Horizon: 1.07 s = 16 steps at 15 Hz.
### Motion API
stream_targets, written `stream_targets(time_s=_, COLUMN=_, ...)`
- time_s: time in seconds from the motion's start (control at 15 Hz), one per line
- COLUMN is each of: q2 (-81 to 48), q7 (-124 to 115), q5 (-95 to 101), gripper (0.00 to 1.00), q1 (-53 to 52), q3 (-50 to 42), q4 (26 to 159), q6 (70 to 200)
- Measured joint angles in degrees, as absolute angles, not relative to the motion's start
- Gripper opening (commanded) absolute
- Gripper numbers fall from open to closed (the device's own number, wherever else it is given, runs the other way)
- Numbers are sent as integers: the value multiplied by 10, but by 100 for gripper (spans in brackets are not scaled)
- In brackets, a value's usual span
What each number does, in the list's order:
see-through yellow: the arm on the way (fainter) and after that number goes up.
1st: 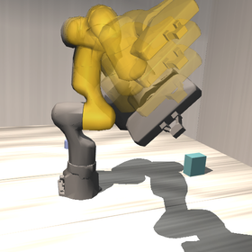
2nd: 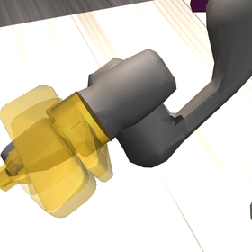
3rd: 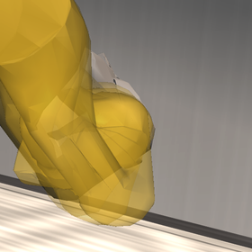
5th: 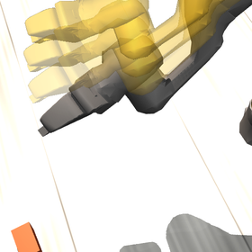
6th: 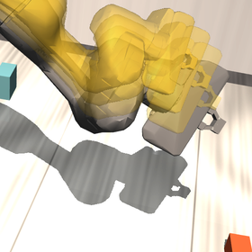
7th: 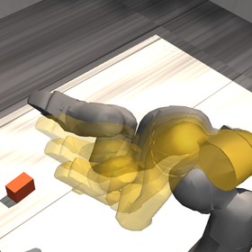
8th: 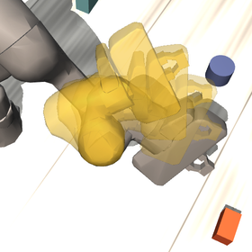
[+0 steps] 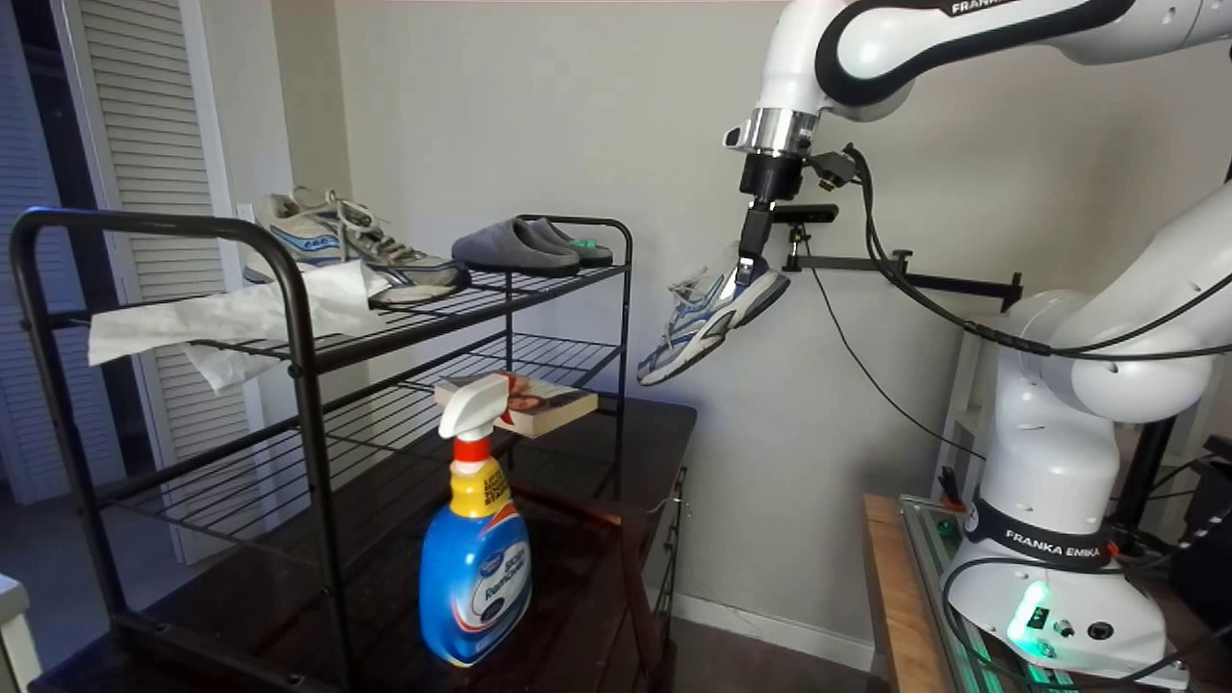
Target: Move the second left shoe to the second shelf
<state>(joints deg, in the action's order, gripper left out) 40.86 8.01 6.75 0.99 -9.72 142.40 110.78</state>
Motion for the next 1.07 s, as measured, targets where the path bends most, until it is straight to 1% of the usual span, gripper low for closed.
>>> stream_targets(time_s=0.2, q2=431, q7=89, q5=41, gripper=48, q1=24, q3=-131, q4=1452, q6=1162)
stream_targets(time_s=0.4, q2=460, q7=110, q5=35, gripper=48, q1=28, q3=-145, q4=1482, q6=1212)
stream_targets(time_s=0.67, q2=486, q7=131, q5=35, gripper=48, q1=29, q3=-140, q4=1530, q6=1291)
stream_targets(time_s=1.07, q2=483, q7=128, q5=35, gripper=48, q1=29, q3=-118, q4=1580, q6=1439)
